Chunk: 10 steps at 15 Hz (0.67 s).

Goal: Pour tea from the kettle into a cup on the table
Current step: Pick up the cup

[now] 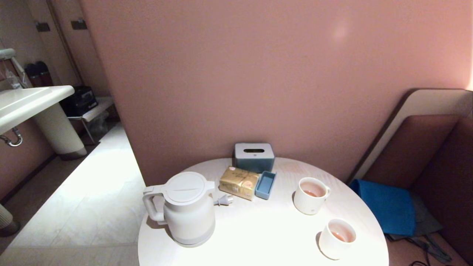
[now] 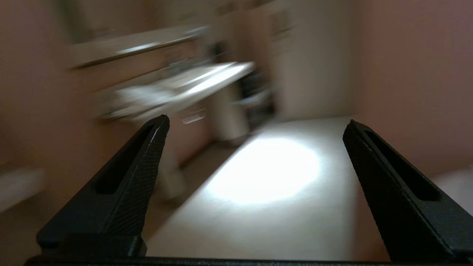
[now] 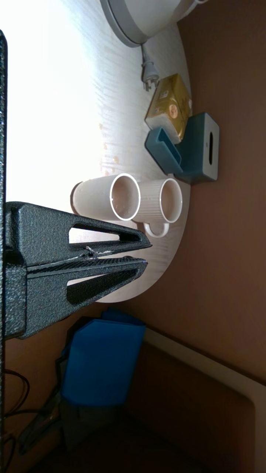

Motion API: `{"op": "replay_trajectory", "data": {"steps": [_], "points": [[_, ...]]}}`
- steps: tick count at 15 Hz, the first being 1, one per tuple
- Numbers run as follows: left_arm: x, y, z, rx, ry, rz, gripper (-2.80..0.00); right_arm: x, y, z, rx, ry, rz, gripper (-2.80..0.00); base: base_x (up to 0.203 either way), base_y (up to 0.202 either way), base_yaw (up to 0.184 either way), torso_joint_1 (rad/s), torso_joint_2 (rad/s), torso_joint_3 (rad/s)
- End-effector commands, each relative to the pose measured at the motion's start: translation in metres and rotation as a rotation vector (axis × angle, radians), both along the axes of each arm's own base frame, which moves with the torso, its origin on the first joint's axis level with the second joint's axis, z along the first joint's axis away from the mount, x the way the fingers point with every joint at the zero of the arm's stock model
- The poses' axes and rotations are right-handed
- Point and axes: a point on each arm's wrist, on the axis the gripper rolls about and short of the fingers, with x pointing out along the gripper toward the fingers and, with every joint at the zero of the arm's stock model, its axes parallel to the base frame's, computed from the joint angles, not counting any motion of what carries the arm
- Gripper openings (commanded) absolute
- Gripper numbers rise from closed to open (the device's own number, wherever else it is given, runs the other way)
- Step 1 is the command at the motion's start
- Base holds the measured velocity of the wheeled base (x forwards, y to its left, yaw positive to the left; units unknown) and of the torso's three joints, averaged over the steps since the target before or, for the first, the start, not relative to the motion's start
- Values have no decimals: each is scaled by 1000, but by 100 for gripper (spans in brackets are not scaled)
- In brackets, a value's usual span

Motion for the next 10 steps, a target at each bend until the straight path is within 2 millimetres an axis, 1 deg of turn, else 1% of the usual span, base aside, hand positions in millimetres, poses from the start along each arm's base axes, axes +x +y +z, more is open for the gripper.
{"op": "replay_trajectory", "data": {"steps": [1,2,3,4,6,8,10], "points": [[-1,-3,-13,26,-29,-147,0,0,0,0,0,1,-1,-280,0,0,0,0,0,0],[5,-5,-24,33,11,-234,0,0,0,0,0,0,1,-280,0,0,0,0,0,0],[10,-6,-36,35,63,-297,0,0,0,0,0,0,0,-280,0,0,0,0,0,0],[13,-7,-44,26,106,-342,0,0,0,0,0,0,0,-280,0,0,0,0,0,0],[15,-8,-51,-48,149,-416,0,0,0,0,0,0,1,-280,0,0,0,0,0,0],[15,-9,-54,-57,168,-470,0,0,0,0,0,0,1,-280,0,0,0,0,0,0],[16,-11,-59,-62,227,-533,0,0,0,0,0,0,-1,-280,0,0,0,0,0,0]]}}
